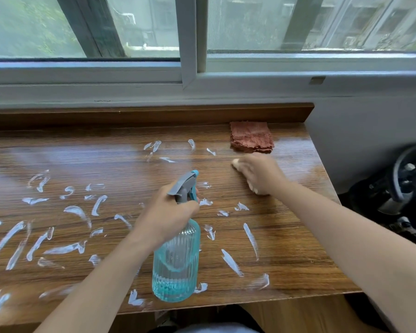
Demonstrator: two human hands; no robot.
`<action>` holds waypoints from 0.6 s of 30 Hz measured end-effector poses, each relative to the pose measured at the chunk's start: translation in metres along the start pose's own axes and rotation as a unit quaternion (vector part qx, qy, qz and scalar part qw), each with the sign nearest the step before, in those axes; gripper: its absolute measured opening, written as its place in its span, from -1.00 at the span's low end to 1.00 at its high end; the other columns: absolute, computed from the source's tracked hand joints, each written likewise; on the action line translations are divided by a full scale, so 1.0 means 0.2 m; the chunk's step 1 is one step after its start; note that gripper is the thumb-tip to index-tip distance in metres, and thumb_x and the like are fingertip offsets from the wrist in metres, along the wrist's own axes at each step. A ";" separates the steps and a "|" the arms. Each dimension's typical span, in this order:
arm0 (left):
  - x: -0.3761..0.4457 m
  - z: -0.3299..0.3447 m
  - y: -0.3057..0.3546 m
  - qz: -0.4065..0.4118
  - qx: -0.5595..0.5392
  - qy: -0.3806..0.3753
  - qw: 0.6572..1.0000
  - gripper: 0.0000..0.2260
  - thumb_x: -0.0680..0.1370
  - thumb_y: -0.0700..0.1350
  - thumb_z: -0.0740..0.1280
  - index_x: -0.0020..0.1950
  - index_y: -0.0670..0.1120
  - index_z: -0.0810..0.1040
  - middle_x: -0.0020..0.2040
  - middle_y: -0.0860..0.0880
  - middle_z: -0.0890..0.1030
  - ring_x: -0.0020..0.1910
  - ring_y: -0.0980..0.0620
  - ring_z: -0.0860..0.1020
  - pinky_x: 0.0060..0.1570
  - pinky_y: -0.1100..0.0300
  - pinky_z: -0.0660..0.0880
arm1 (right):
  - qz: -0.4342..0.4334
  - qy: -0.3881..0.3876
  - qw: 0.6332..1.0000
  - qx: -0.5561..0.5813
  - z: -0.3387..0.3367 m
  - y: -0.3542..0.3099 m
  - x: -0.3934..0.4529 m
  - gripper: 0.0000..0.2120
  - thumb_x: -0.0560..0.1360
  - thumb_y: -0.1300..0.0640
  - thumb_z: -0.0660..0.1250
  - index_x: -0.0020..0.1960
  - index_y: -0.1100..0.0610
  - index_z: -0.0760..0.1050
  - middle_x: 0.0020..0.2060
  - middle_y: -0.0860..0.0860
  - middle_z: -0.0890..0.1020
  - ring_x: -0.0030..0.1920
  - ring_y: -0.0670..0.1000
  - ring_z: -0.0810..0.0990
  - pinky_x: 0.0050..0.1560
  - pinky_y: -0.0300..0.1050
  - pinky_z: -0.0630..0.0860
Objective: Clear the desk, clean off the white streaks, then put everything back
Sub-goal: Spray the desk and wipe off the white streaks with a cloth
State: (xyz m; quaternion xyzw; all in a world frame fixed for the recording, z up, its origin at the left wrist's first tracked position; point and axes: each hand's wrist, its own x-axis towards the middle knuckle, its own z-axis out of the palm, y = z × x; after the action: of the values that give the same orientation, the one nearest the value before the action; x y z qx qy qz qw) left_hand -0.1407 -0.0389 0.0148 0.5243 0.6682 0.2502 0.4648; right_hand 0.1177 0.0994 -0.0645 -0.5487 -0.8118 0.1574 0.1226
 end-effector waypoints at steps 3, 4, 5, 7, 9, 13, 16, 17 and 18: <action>-0.02 0.01 0.00 -0.010 0.001 0.005 1.000 -0.84 0.49 -0.18 0.37 -0.07 -0.23 0.44 -0.38 0.04 0.30 -0.38 0.02 0.25 -0.28 0.02 0.27 | 0.048 0.060 0.997 0.022 0.07 -0.07 0.11 -0.76 0.68 -0.07 0.22 0.20 -0.06 0.62 -0.06 -0.07 0.52 -0.08 0.04 0.59 0.03 0.00 0.54; -0.02 0.02 0.00 -0.014 -0.006 0.001 1.000 -0.81 0.47 -0.15 0.37 -0.03 -0.24 0.48 -0.35 0.02 0.33 -0.36 0.01 0.29 -0.28 0.02 0.30 | 0.021 0.037 0.999 0.024 0.10 -0.12 0.09 -0.76 0.68 -0.06 0.23 0.23 -0.07 0.62 -0.03 -0.08 0.51 -0.06 0.03 0.57 0.03 0.01 0.53; -0.03 0.02 0.00 -0.015 -0.008 0.000 1.000 -0.78 0.46 -0.13 0.38 0.01 -0.24 0.51 -0.33 0.00 0.36 -0.33 0.01 0.34 -0.27 0.03 0.34 | -0.024 0.004 0.999 0.029 0.11 -0.16 0.04 -0.77 0.67 -0.05 0.24 0.24 -0.07 0.61 -0.03 -0.12 0.50 -0.04 -0.01 0.54 0.01 -0.01 0.53; -0.04 0.02 -0.01 -0.016 -0.010 0.002 1.000 -0.88 0.47 -0.13 0.39 -0.15 -0.16 0.50 -0.36 0.03 0.33 -0.35 0.04 0.33 -0.26 0.05 0.34 | -0.126 -0.051 0.990 0.029 0.11 -0.18 -0.10 -0.79 0.65 -0.01 0.27 0.21 -0.05 0.61 -0.03 -0.17 0.53 -0.06 -0.10 0.54 -0.02 -0.11 0.55; -0.05 0.02 -0.01 -0.011 -0.004 0.009 1.000 -0.76 0.50 -0.17 0.40 -0.28 -0.05 0.38 -0.40 0.07 0.28 -0.37 0.04 0.28 -0.27 0.07 0.29 | -0.186 -0.090 0.978 0.029 0.09 -0.14 -0.25 -0.82 0.64 0.05 0.29 0.18 -0.01 0.61 0.00 -0.15 0.60 -0.05 -0.11 0.58 -0.06 -0.12 0.58; -0.07 0.02 -0.03 -0.006 -0.010 -0.005 1.000 -0.76 0.50 -0.11 0.39 0.07 -0.22 0.49 -0.32 -0.02 0.33 -0.27 -0.02 0.34 -0.21 0.03 0.37 | -0.192 -0.111 0.975 -0.007 0.02 -0.07 -0.27 -0.84 0.64 0.04 0.28 0.15 -0.01 0.61 -0.02 -0.13 0.62 -0.08 -0.08 0.59 -0.10 -0.11 0.58; -0.08 0.03 -0.02 -0.018 -0.015 -0.014 1.000 -0.64 0.39 -0.03 0.34 0.12 -0.17 0.53 -0.30 -0.03 0.37 -0.26 -0.03 0.36 -0.18 0.02 0.40 | -0.040 -0.001 0.999 -0.024 0.01 -0.04 -0.13 -0.82 0.65 -0.01 0.25 0.07 0.02 0.61 -0.07 -0.06 0.61 -0.08 0.04 0.60 -0.07 0.02 0.57; -0.08 0.04 -0.01 -0.017 -0.014 -0.012 1.000 -0.65 0.38 -0.02 0.34 0.10 -0.16 0.53 -0.31 -0.03 0.37 -0.26 -0.04 0.36 -0.19 0.02 0.39 | 0.011 0.043 0.999 -0.019 0.03 -0.03 -0.10 -0.81 0.65 -0.02 0.25 0.07 0.01 0.61 -0.07 -0.05 0.61 -0.06 0.05 0.60 -0.06 0.01 0.55; -0.08 0.05 -0.01 -0.013 -0.010 -0.010 1.000 -0.67 0.39 -0.02 0.35 0.09 -0.16 0.53 -0.30 -0.03 0.39 -0.27 -0.03 0.38 -0.20 0.02 0.39 | 0.031 0.071 0.997 -0.008 0.04 -0.04 -0.11 -0.82 0.64 0.00 0.26 0.08 0.00 0.62 -0.06 -0.05 0.61 -0.06 0.03 0.58 -0.05 0.00 0.54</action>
State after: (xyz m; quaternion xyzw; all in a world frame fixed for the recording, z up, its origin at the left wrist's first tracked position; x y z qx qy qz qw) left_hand -0.1335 -0.0556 0.0145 0.5132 0.6678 0.2460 0.4797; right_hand 0.1163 0.0752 -0.0688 -0.5845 -0.7849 0.1152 0.1703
